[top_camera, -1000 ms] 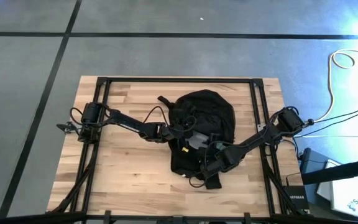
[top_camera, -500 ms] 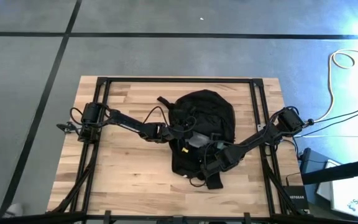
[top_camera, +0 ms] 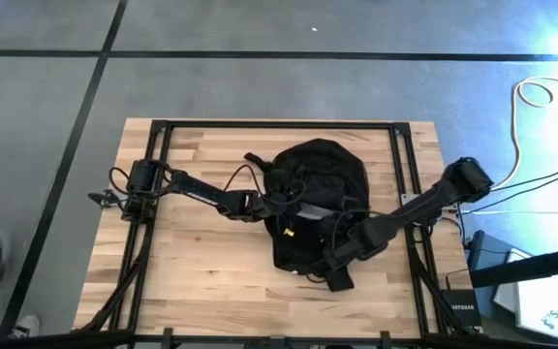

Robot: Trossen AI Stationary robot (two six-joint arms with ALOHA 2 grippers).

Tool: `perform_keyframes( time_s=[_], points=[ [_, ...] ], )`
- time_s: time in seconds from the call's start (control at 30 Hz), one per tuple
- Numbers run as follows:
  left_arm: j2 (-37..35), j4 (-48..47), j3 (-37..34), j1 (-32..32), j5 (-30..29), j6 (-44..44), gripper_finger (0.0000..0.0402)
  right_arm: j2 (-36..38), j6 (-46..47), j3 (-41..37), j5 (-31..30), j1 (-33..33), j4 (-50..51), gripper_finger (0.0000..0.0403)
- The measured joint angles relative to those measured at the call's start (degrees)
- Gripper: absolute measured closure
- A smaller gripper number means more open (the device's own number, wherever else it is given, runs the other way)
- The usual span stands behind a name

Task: Unpack backpack
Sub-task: Remove the blue zip bag from the black backpack

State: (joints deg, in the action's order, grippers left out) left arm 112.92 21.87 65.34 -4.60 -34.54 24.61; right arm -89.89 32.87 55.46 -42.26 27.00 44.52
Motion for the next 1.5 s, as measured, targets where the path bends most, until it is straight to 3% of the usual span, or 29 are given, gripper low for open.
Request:
perform_keyframes(
  time_s=[0.4, 0.77, 1.0, 1.17, 1.5],
  points=[
    [0.0, 0.03, 0.0, 0.33, -0.16, -0.28, 0.04, 10.43, -1.37, 0.0, -7.84, 0.0, 7.68, 0.0403],
    [-0.04, 0.44, 0.02, 0.32, -0.17, -0.3, 0.04, 21.18, -4.99, -0.02, -11.23, 4.08, 4.99, 0.0403],
    [-0.2, 1.58, 0.11, 0.26, 0.07, -0.3, 0.04, 28.91, -12.52, -0.07, -17.48, 8.93, -7.71, 0.0403],
    [-0.16, 2.84, 0.04, 0.29, 0.56, -0.39, 0.04, 30.6, -20.27, -0.07, -19.45, 9.35, -20.02, 0.0403],
    [0.02, 2.99, -0.09, 0.3, 1.77, -0.8, 0.04, 27.94, -34.17, 0.13, -10.38, 9.35, -43.19, 0.0403]
  ],
)
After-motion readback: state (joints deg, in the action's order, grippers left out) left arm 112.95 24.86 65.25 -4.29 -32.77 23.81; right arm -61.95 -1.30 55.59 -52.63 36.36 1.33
